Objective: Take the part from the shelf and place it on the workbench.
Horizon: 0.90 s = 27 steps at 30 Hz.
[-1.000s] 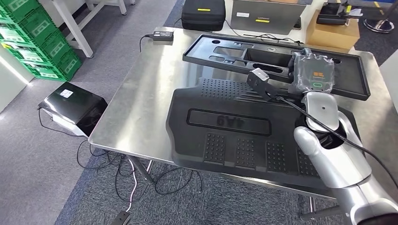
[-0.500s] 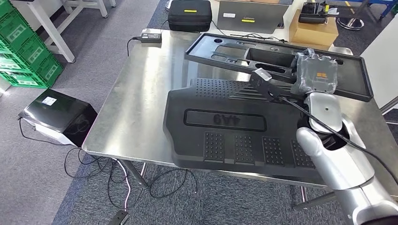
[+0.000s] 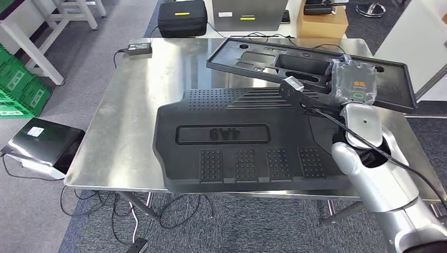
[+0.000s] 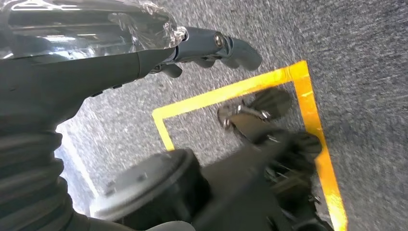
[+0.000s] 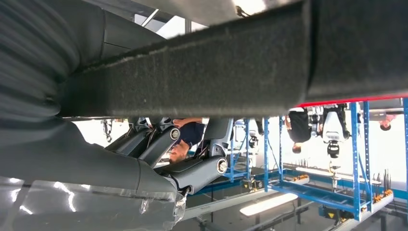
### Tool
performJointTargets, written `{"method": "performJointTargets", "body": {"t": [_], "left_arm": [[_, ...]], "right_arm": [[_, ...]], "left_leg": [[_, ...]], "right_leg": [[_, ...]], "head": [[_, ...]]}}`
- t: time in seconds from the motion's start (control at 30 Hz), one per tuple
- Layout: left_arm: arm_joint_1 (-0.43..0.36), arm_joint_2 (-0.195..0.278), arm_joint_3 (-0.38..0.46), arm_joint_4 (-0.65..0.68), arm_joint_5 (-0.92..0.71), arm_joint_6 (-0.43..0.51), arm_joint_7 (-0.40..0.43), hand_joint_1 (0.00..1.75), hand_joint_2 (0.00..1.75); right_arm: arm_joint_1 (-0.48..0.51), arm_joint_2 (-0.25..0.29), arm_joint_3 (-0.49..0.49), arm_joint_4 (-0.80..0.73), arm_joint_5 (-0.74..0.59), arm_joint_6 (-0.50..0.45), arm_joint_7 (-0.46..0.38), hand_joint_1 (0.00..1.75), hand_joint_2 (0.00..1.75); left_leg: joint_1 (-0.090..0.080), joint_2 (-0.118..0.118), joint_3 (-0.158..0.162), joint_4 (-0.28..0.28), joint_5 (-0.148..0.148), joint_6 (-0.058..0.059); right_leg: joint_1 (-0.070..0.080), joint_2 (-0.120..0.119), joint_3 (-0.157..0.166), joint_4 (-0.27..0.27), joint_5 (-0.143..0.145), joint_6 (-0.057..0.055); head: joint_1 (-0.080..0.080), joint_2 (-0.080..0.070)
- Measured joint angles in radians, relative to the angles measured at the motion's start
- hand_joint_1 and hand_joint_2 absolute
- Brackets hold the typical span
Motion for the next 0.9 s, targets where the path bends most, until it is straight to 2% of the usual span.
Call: {"method": "performJointTargets", "body": {"t": [0.03, 0.07, 0.1, 0.13, 0.2, 0.23, 0.3, 0.33, 0.4, 0.43, 0.5, 0.53, 0.57, 0.6, 0.63, 0.67, 0.73, 0.77, 0.8, 0.83, 0.9], "left_arm": [[0.001, 0.0, 0.0, 0.0, 0.001, 0.0, 0.0, 0.0, 1.75], [0.002, 0.0, 0.0, 0.0, 0.002, 0.001, -0.001, 0.0, 1.75], [0.002, 0.0, 0.0, 0.0, 0.002, 0.001, -0.002, 0.0, 1.75], [0.001, 0.0, 0.0, 0.0, 0.003, 0.002, -0.004, 0.0, 1.75], [0.001, 0.001, 0.0, 0.0, 0.004, 0.004, -0.008, 0.0, 1.75], [0.0, 0.001, 0.0, 0.0, 0.004, 0.005, -0.008, 0.0, 1.75], [0.0, 0.002, 0.0, 0.0, 0.004, 0.006, -0.009, 0.0, 1.75], [0.0, 0.002, 0.0, 0.0, 0.004, 0.006, -0.009, 0.0, 1.75], [-0.002, 0.002, 0.0, 0.0, 0.002, 0.007, -0.009, 0.0, 1.75], [-0.003, 0.002, 0.0, 0.0, 0.0, 0.008, -0.009, 0.0, 1.75], [-0.002, 0.002, 0.0, 0.0, -0.002, 0.009, -0.008, 0.0, 1.75], [-0.002, 0.002, 0.0, 0.0, -0.002, 0.009, -0.008, 0.0, 1.75], [-0.001, 0.002, 0.0, 0.001, -0.002, 0.01, -0.008, 0.0, 1.75], [0.0, 0.002, 0.0, 0.001, -0.002, 0.01, -0.007, 0.0, 1.75], [0.0, 0.002, 0.0, 0.001, -0.002, 0.01, -0.005, 0.0, 1.75], [0.0, 0.002, 0.0, 0.001, -0.002, 0.01, -0.002, 0.0, 1.75], [-0.001, 0.003, 0.0, 0.001, -0.003, 0.009, 0.004, 0.0, 1.75], [-0.001, 0.004, 0.0, 0.001, -0.003, 0.008, 0.005, 0.0, 1.75], [-0.002, 0.004, 0.0, 0.001, -0.004, 0.008, 0.005, 0.0, 1.75], [-0.002, 0.005, 0.0, 0.001, -0.004, 0.008, 0.004, 0.0, 1.75], [-0.002, 0.006, 0.0, 0.001, -0.005, 0.008, 0.001, 0.0, 1.75]], "right_arm": [[0.0, 0.0, 0.001, 0.0, 0.0, 0.001, 0.0, 1.75, 1.75], [0.0, 0.001, 0.001, 0.0, 0.0, 0.002, 0.0, 1.75, 1.75], [0.0, 0.001, 0.002, 0.0, 0.0, 0.004, 0.0, 1.75, 1.75], [0.0, 0.001, 0.002, 0.0, 0.0, 0.005, 0.0, 1.75, 1.75], [-0.002, 0.001, 0.002, 0.0, 0.0, 0.005, 0.0, 1.75, 1.75], [-0.003, 0.001, 0.002, 0.0, -0.001, 0.006, 0.0, 1.75, 1.75], [-0.003, 0.002, 0.003, 0.0, -0.001, 0.007, 0.0, 1.75, 1.75], [-0.003, 0.002, 0.003, 0.0, -0.002, 0.007, 0.0, 1.75, 1.75], [-0.004, 0.001, 0.003, 0.0, -0.002, 0.005, 0.0, 1.75, 1.75], [-0.005, 0.001, 0.003, 0.0, -0.003, 0.003, -0.001, 1.75, 1.75], [-0.007, 0.001, 0.003, 0.0, -0.008, 0.001, -0.001, 1.75, 1.75], [-0.006, 0.001, 0.003, 0.0, -0.011, 0.001, -0.001, 1.75, 1.75], [-0.004, 0.001, 0.004, 0.0, -0.019, 0.0, -0.001, 1.75, 1.75], [-0.002, 0.001, 0.005, 0.0, -0.033, -0.001, -0.001, 1.75, 1.75], [-0.001, 0.001, 0.007, 0.0, -0.053, -0.004, -0.003, 1.75, 1.75], [0.0, 0.001, 0.01, -0.001, -0.077, -0.008, -0.005, 1.75, 1.75], [0.0, 0.003, 0.024, -0.006, -0.124, -0.027, -0.011, 1.75, 1.75], [0.002, 0.003, 0.032, -0.01, -0.141, -0.038, -0.011, 1.75, 1.75], [0.003, 0.004, 0.042, -0.015, -0.156, -0.049, -0.011, 1.75, 1.75], [0.005, 0.006, 0.053, -0.022, -0.174, -0.06, -0.013, 1.75, 1.75], [0.008, 0.012, 0.076, -0.035, -0.205, -0.076, -0.024, 1.75, 1.75]], "left_leg": [[-0.001, -0.004, -0.031, 0.06, -0.021, 0.001], [-0.002, -0.007, -0.049, 0.093, -0.024, 0.003], [-0.003, -0.009, -0.05, 0.087, -0.007, 0.007], [-0.006, -0.013, -0.033, 0.043, 0.027, 0.013], [-0.01, -0.04, 0.024, -0.093, 0.101, 0.028], [-0.011, -0.054, 0.045, -0.148, 0.122, 0.033], [-0.013, -0.065, 0.06, -0.192, 0.129, 0.038], [-0.014, -0.057, 0.061, -0.199, 0.13, 0.04], [-0.013, -0.044, 0.07, -0.215, 0.138, 0.046], [-0.011, -0.036, 0.075, -0.224, 0.142, 0.05], [-0.009, -0.022, 0.079, -0.231, 0.145, 0.055], [-0.009, -0.014, 0.079, -0.23, 0.144, 0.055], [-0.009, -0.008, 0.079, -0.229, 0.143, 0.054], [-0.008, -0.003, 0.078, -0.227, 0.141, 0.052], [-0.006, 0.002, 0.079, -0.224, 0.139, 0.049], [-0.004, 0.006, 0.079, -0.219, 0.134, 0.043], [-0.003, 0.013, 0.075, -0.207, 0.125, 0.031], [-0.004, 0.015, 0.074, -0.203, 0.122, 0.025], [-0.004, 0.017, 0.072, -0.201, 0.121, 0.02], [-0.004, 0.017, 0.073, -0.199, 0.118, 0.02], [-0.002, 0.018, 0.075, -0.199, 0.115, 0.032]], "right_leg": [[0.003, 0.008, 0.0, 0.0, 0.0, -0.002], [0.005, 0.016, 0.001, 0.0, 0.0, -0.003], [0.007, 0.024, 0.002, 0.001, 0.0, -0.003], [0.008, 0.032, 0.004, 0.001, 0.0, -0.003], [0.01, 0.047, 0.006, 0.002, -0.001, -0.003], [0.01, 0.054, 0.004, 0.003, -0.001, -0.001], [0.006, 0.067, -0.002, 0.003, 0.001, 0.006], [0.002, 0.073, -0.003, 0.002, 0.002, 0.01], [0.002, 0.064, -0.009, 0.017, -0.009, 0.019], [0.003, 0.051, -0.023, 0.048, -0.029, 0.024], [0.002, 0.018, -0.075, 0.162, -0.088, 0.033], [-0.002, 0.011, -0.105, 0.223, -0.111, 0.037], [-0.007, 0.006, -0.124, 0.26, -0.119, 0.04], [-0.012, 0.002, -0.125, 0.261, -0.108, 0.044], [-0.017, -0.001, -0.106, 0.222, -0.081, 0.048], [-0.021, -0.007, -0.071, 0.153, -0.047, 0.053], [-0.02, -0.014, -0.013, 0.039, -0.01, 0.052], [-0.018, -0.015, -0.002, 0.014, -0.008, 0.048], [-0.014, -0.013, -0.001, 0.013, -0.012, 0.041], [-0.013, -0.011, -0.001, 0.011, -0.011, 0.036], [-0.011, -0.011, 0.001, 0.011, -0.012, 0.031]], "head": [[-0.005, 0.0], [-0.009, 0.0], [-0.012, 0.0], [-0.014, 0.0], [-0.016, 0.0], [-0.016, 0.0], [-0.016, 0.0], [-0.016, 0.0], [-0.015, 0.0], [-0.011, 0.0], [0.0, 0.0], [0.004, 0.0], [0.007, 0.0], [0.01, 0.0], [0.013, 0.0], [0.016, 0.0], [0.021, 0.0], [0.021, 0.0], [0.02, 0.0], [0.017, 0.0], [0.009, 0.0]]}}
